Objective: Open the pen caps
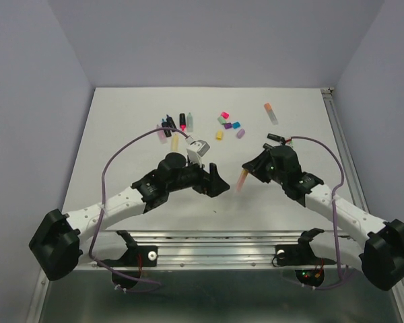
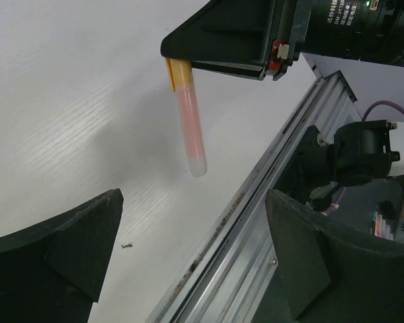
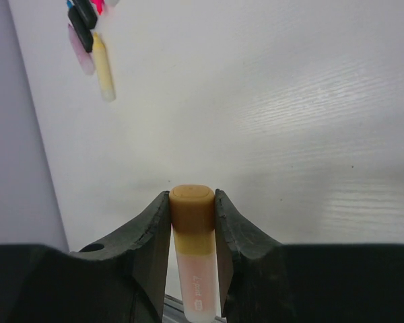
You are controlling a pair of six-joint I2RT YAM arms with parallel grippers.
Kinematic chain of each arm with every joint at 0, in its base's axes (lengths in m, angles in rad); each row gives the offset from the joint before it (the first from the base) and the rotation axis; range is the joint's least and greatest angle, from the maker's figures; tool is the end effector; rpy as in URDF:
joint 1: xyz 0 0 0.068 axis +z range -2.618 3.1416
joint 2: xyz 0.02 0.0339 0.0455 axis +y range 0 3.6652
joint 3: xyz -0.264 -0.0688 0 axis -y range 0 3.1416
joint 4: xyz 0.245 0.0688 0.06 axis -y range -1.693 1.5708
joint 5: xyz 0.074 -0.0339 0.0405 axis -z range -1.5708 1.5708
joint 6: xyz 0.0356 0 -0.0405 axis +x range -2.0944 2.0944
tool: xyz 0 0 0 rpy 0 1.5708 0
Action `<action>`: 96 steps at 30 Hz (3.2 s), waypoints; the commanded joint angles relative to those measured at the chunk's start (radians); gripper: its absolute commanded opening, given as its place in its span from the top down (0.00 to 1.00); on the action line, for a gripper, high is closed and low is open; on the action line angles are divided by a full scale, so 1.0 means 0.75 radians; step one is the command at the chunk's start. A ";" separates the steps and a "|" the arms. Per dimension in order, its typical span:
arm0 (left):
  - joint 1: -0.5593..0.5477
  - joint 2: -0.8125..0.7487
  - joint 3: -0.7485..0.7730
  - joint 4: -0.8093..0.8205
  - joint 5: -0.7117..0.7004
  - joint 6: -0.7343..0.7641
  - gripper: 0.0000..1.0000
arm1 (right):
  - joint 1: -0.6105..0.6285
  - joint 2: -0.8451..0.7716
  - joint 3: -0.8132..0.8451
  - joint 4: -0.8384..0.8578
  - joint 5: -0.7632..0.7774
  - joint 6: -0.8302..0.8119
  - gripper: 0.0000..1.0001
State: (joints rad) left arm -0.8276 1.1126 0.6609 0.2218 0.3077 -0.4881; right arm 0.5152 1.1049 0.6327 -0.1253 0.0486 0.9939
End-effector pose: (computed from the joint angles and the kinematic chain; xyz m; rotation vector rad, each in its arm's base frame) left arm 0.1646 -0.1950 0.2727 0.5651 1.8791 -1.1832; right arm 0.2075 0.1155 0.2297 0.5698 2.2110 0.7870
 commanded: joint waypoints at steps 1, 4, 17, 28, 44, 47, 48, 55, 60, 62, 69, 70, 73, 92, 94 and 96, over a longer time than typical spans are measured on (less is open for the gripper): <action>-0.058 0.079 0.010 0.172 0.068 0.004 0.01 | 0.047 -0.111 -0.042 0.085 0.074 0.215 0.99; -0.083 0.165 0.053 0.175 0.062 0.009 0.01 | 0.064 -0.138 -0.042 0.057 0.082 0.233 0.99; -0.148 0.502 0.301 0.171 0.060 0.062 0.18 | 0.100 -0.136 -0.021 0.016 0.093 0.235 0.99; -0.171 0.617 0.373 0.164 0.097 0.035 1.00 | 0.109 -0.099 0.007 -0.031 0.246 0.237 0.99; -0.432 0.378 -0.028 0.471 0.003 -0.327 1.00 | 0.033 0.230 0.343 -0.381 1.152 0.160 0.99; -0.475 0.304 -0.083 0.481 -0.034 -0.353 1.00 | -0.045 0.302 0.398 -0.334 1.122 0.084 0.99; -0.475 0.274 -0.104 0.475 -0.040 -0.364 1.00 | -0.059 0.310 0.404 -0.300 1.099 0.013 0.99; -0.467 0.190 -0.002 0.071 -0.371 -0.329 1.00 | -0.059 0.357 0.334 0.103 0.633 -0.292 0.99; -0.359 0.145 0.064 -0.134 -0.586 -0.321 1.00 | -0.059 0.553 0.402 0.157 0.420 -0.362 0.99; -0.245 0.116 0.052 -0.169 -0.560 -0.325 1.00 | -0.059 0.631 0.426 0.191 0.367 -0.358 0.99; 0.046 0.089 0.039 -0.263 -0.519 -0.284 1.00 | -0.057 0.850 0.545 0.251 0.301 -0.427 0.99; 0.064 0.091 0.041 -0.269 -0.519 -0.278 1.00 | -0.059 0.881 0.590 0.251 0.293 -0.437 0.99; 0.132 0.096 0.049 -0.290 -0.510 -0.259 1.00 | -0.059 0.989 0.674 0.231 0.263 -0.458 0.99; 0.328 0.181 0.117 -0.294 -0.461 -0.127 1.00 | -0.057 1.223 1.087 0.044 0.222 -0.499 0.37; 0.332 0.202 0.139 -0.332 -0.467 -0.106 1.00 | -0.057 1.198 1.089 0.032 0.215 -0.513 0.31; 0.336 0.218 0.162 -0.341 -0.472 -0.090 1.00 | -0.057 1.137 1.073 0.014 0.223 -0.517 0.22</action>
State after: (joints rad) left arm -0.5812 1.2678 0.7208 -0.0242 -0.0406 -0.6041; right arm 0.4698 2.0354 1.3930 -0.0853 0.2188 0.6315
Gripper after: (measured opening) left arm 0.273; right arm 0.726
